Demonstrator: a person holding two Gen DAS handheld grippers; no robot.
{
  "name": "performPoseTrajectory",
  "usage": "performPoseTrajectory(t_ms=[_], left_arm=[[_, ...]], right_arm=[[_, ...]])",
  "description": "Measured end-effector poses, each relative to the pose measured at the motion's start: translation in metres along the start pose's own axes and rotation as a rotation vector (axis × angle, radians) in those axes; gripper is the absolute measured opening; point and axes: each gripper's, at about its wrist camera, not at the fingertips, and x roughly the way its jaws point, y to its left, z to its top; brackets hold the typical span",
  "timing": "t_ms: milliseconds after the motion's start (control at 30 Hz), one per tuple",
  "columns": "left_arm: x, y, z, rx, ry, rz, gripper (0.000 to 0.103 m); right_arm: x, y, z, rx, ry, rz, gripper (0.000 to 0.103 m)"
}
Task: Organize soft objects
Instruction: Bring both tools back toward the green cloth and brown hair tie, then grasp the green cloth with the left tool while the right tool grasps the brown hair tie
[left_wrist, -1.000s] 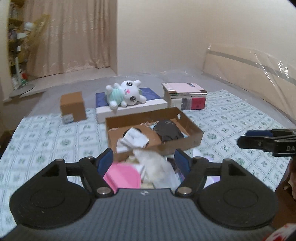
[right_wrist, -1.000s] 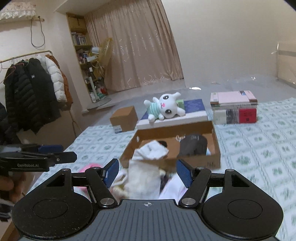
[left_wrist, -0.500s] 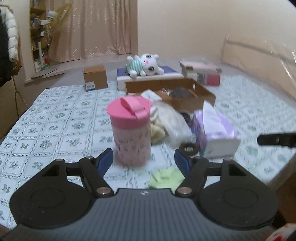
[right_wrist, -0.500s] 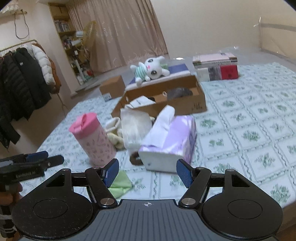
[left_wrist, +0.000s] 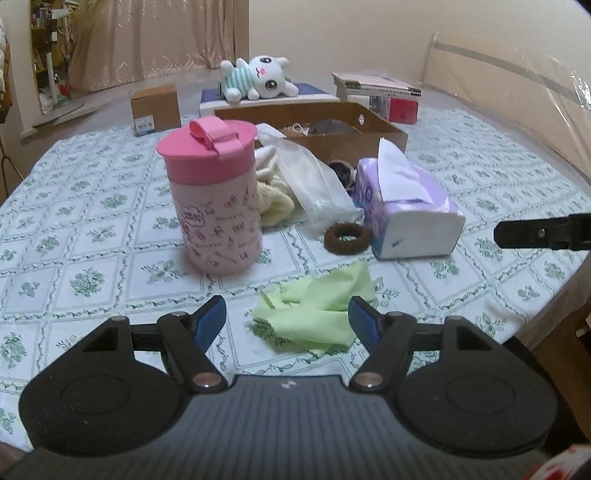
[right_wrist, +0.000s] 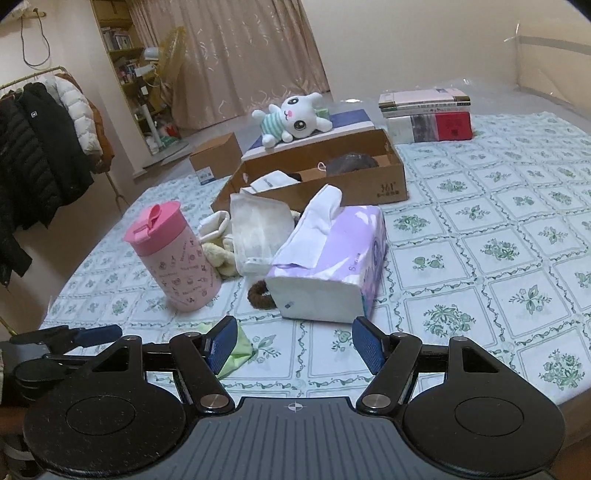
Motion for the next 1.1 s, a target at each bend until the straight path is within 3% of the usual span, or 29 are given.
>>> performPoseTrajectory(t_ms=[500,767,900,1100], left_arm=[[0.027,-0.006,-0.002,0.061,0.028,-0.014,0.070],[0.044,-0.024,-0.003,0.236,0.003,-0.063,0.070],[0.057,-0.035,-0.006,0.326,0.028,-0.088,0.069],[0.072,-0.041,-0.012,0.437,0.071,-0.096,0.057]], right_arm=[[0.021,-0.001,-0.003,-0.023,0.036,-0.012,0.069],[0.030,-0.005,-0.003,-0.027,0.051,-0.022,0.069],[0.036,-0.007,-0.004,-0.033,0.065,-0.026,0.069],[0.045,-0.004,-0.007,-0.074,0.092,-0.014,0.069]])
